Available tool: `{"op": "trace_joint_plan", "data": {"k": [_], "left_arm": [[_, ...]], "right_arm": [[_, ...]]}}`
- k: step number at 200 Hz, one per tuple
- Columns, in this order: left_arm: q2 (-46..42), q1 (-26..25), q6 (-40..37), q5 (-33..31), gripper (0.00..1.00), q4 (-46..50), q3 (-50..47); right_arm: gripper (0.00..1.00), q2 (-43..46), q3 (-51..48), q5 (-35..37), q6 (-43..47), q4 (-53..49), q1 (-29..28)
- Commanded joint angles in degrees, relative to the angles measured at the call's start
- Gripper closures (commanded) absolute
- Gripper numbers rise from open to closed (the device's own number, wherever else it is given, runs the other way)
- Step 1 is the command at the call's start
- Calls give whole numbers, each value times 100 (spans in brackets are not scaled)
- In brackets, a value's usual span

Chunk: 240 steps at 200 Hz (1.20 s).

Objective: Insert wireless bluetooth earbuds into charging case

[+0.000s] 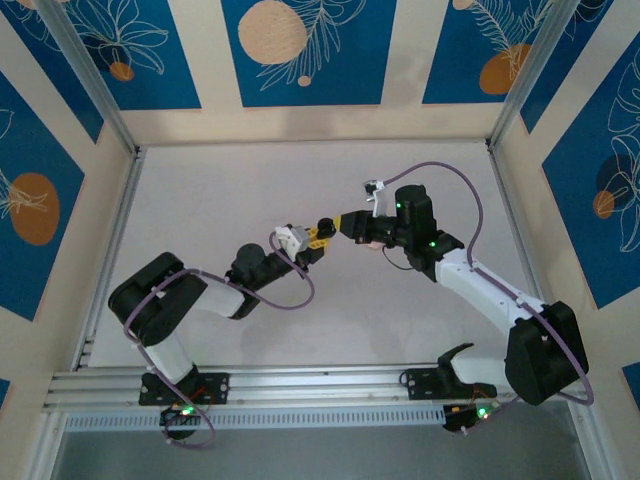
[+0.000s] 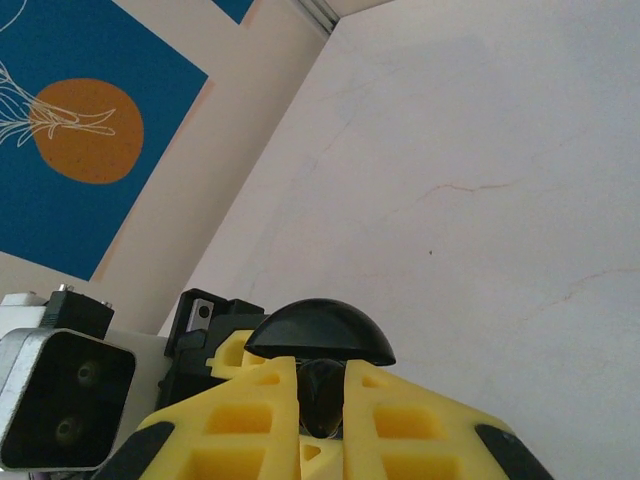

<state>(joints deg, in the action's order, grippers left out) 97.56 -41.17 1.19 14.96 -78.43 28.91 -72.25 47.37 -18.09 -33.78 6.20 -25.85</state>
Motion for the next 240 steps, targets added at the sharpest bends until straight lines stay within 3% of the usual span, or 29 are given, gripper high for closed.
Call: {"op": "trace_joint_plan", "data": {"k": [1,143,240], "left_arm": [[-171,-84,79,93,90,-215,111],[-378,-82,54,16,90,-212,109],[-477,-82,11,50,89,-213,61]], "right_arm": [[87,-53,-84,-141,-123,264,-1],[86,-142,-194,-249,-151,254,-110],[64,-73,-19,-183,-41,74,-96]]}}
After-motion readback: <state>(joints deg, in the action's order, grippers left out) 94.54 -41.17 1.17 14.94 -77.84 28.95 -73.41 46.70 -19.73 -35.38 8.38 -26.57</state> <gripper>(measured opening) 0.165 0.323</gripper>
